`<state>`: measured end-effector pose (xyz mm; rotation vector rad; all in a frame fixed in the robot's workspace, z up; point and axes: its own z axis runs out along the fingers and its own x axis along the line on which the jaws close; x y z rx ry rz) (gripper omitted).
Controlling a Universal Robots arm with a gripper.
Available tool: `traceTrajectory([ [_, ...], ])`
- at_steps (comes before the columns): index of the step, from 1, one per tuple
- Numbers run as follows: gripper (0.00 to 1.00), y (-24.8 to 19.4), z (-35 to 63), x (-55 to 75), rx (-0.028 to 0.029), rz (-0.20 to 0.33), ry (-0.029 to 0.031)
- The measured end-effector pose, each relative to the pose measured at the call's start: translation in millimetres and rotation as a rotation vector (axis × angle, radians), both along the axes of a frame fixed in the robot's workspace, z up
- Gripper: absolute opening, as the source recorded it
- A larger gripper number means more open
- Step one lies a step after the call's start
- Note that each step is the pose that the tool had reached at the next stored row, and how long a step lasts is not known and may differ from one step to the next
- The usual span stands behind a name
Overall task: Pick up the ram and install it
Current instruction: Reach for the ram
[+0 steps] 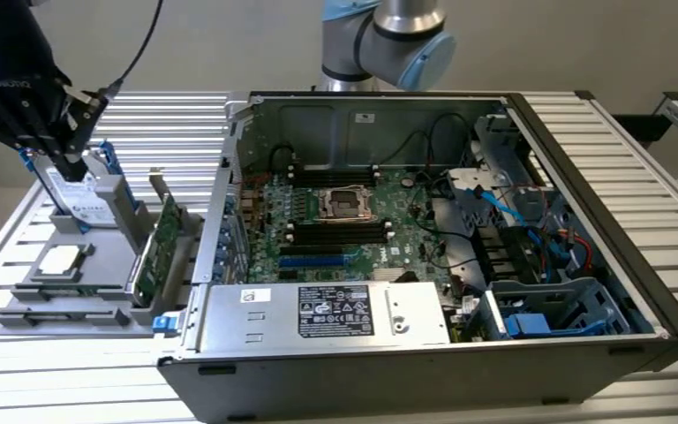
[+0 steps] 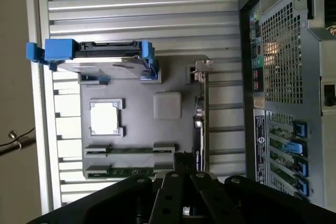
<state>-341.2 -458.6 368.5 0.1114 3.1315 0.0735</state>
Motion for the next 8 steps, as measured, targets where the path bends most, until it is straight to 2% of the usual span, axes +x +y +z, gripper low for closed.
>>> traceTrajectory([
  [8, 0.11, -15.6, -3.8, -31.5, 0.0, 0.0, 0.0001],
])
